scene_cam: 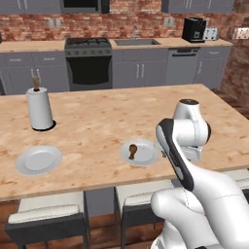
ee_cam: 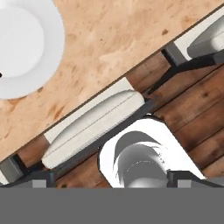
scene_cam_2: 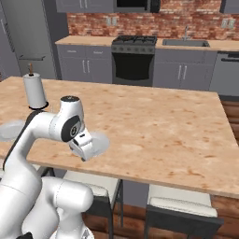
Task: Take the chicken drumsticks from the pan and place one on each plate on the dining counter.
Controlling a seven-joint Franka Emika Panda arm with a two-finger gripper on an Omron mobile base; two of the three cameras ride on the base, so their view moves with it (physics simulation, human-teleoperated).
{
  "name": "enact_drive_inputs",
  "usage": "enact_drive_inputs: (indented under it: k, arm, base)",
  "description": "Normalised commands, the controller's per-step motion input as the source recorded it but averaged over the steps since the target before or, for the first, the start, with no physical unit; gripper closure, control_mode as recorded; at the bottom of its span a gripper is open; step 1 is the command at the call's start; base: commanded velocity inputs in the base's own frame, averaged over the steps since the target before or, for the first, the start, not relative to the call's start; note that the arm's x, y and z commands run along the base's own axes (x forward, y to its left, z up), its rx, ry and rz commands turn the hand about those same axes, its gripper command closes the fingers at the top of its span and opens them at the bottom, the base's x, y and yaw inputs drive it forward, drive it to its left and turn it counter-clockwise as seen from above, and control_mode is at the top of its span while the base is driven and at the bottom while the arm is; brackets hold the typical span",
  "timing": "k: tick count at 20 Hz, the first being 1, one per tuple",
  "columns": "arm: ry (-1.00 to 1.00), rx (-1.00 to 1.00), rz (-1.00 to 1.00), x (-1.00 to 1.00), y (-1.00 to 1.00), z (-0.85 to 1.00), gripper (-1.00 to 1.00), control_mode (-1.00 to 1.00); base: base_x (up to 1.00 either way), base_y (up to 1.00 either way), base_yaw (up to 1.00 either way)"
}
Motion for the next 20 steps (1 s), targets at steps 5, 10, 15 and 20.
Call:
enact_drive_inputs:
  k: [5,10,15,20]
  arm:
    - [0.0,0.0,0.0,0.0,0.0,0.0,-1.0,1.0]
    - [0.0,0.0,0.0,0.0,0.0,0.0,-1.0,1.0]
    - [0.0,0.0,0.0,0.0,0.0,0.0,-1.0,1.0]
    - [0.0,0.0,0.0,0.0,0.0,0.0,-1.0,1.0]
  base:
    - [0.01,-0.93,0.0]
    - [0.13,-0.98,0.0]
    - [0.22,-1.0,0.0]
    - [0.24,-1.0,0.0]
